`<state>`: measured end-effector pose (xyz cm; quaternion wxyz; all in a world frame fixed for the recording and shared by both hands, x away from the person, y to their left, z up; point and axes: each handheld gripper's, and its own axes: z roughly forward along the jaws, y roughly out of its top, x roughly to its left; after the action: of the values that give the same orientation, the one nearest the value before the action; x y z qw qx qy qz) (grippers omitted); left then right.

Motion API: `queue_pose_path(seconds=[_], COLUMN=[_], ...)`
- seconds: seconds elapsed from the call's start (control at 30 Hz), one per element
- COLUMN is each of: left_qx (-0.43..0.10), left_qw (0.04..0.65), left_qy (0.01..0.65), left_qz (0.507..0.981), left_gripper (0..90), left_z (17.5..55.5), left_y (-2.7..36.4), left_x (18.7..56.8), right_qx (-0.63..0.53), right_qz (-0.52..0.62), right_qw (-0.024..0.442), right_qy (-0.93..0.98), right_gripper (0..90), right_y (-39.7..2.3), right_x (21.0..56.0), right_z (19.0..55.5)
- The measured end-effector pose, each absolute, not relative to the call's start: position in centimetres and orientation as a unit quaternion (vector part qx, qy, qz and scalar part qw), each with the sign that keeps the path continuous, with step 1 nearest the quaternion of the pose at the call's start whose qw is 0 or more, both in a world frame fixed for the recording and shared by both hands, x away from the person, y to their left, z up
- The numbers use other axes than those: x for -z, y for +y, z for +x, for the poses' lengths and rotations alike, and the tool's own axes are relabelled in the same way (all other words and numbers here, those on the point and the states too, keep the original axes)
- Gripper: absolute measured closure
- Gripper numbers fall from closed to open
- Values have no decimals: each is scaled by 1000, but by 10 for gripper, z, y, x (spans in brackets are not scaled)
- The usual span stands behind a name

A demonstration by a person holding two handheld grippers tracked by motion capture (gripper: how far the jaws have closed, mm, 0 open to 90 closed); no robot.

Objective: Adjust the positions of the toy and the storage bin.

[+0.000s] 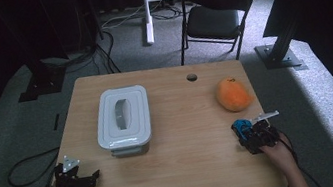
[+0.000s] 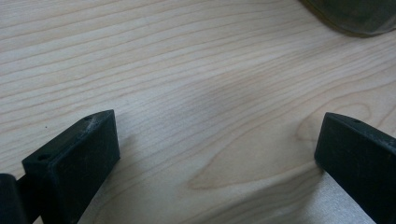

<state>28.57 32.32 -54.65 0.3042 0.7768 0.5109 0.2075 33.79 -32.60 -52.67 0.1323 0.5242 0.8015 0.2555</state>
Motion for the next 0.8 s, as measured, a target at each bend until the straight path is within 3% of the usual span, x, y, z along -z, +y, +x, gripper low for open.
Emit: queue_pose_path(seconds=[0.17, 0.53, 0.8], left_qx=[-200, -232, -242], left_qw=[307, 334, 331], left_qy=[511, 516, 518], left_qz=[777, 754, 751], left_gripper=[3, 3, 3], left_z=[285, 294, 313], left_y=[324, 335, 334], left_x=[545, 531, 529], right_qx=[-277, -317, -332], right_qz=[536, 532, 501], right_qw=[175, 220, 222], right_qy=[778, 754, 768], right_gripper=[128, 132, 132], right_y=[-332, -316, -280], right_x=[512, 485, 477], right_z=[336, 337, 349])
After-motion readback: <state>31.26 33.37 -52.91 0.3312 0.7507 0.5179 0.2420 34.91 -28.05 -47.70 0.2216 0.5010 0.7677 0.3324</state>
